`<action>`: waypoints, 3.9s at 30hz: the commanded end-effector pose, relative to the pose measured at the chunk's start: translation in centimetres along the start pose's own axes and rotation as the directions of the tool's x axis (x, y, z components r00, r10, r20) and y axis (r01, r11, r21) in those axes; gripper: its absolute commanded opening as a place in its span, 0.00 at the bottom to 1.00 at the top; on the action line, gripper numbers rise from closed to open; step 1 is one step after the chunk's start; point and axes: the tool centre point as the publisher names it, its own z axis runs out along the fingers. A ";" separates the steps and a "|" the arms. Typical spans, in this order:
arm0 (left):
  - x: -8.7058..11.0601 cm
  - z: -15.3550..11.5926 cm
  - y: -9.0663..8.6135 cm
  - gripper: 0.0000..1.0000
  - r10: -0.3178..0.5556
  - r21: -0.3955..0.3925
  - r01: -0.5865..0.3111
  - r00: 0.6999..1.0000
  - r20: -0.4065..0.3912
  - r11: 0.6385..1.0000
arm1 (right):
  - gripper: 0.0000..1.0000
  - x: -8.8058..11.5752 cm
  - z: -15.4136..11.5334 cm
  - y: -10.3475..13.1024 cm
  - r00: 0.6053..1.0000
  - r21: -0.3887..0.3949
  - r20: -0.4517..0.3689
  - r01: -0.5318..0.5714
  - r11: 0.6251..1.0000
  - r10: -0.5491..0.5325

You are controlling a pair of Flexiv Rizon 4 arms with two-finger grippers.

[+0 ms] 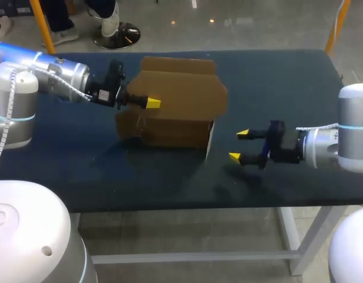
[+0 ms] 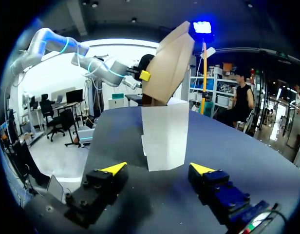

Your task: Assemble the packaging by folding the flat box into shape, placing the metal phone stand inside, and closing the box properly

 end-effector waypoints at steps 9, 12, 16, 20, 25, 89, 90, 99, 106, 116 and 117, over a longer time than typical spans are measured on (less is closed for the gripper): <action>-0.1 0.1 0.3 0.00 0.000 -0.003 0.000 1.000 -0.003 1.000 | 0.82 -0.5 1.8 0.0 0.996 -0.016 -0.077 0.033 0.999 -0.034; -0.1 0.1 0.3 0.00 0.000 -0.003 0.000 1.000 -0.003 1.000 | 0.74 -0.5 2.7 0.1 0.996 -0.025 -0.080 0.041 0.999 -0.043; -0.1 0.1 0.3 0.00 0.000 -0.003 0.000 1.000 -0.003 1.000 | 0.65 -0.6 3.4 0.4 0.996 -0.025 -0.078 0.051 0.998 -0.052; -0.1 0.1 0.3 0.00 0.000 -0.003 0.000 1.000 -0.003 1.000 | 0.50 -0.7 3.9 0.6 0.996 -0.023 -0.069 0.057 0.998 -0.058; -0.1 0.1 0.3 0.00 0.000 -0.003 0.000 1.000 -0.003 1.000 | 0.49 -1.0 4.5 0.6 0.997 -0.022 -0.055 0.052 0.998 -0.053; -0.1 0.1 0.3 0.00 0.000 -0.003 0.000 1.000 -0.003 1.000 | 0.55 -1.5 9.5 3.2 0.931 -0.158 0.335 -0.095 0.983 0.144; -0.1 0.1 0.3 0.00 0.000 -0.003 0.000 1.000 -0.003 1.000 | 0.55 -1.6 9.6 3.2 0.927 -0.152 0.346 -0.099 0.983 0.146; -0.1 0.1 0.3 0.00 0.000 -0.003 0.000 1.000 -0.003 1.000 | 0.49 -2.8 10.2 3.2 0.889 -0.156 0.417 -0.138 0.978 0.192; -0.1 0.1 0.3 0.00 0.000 -0.003 0.000 1.000 -0.003 1.000 | 0.50 -3.4 10.7 3.4 0.853 -0.149 0.475 -0.162 0.976 0.214; -0.1 0.1 0.3 0.00 0.000 -0.003 0.000 1.000 -0.003 1.000 | 0.49 -3.9 11.1 3.5 0.782 -0.148 0.572 -0.198 0.969 0.247; -0.1 0.1 0.3 0.00 0.000 -0.003 0.000 1.000 -0.003 1.000 | 0.49 -3.9 11.1 3.5 0.780 -0.148 0.574 -0.201 0.968 0.250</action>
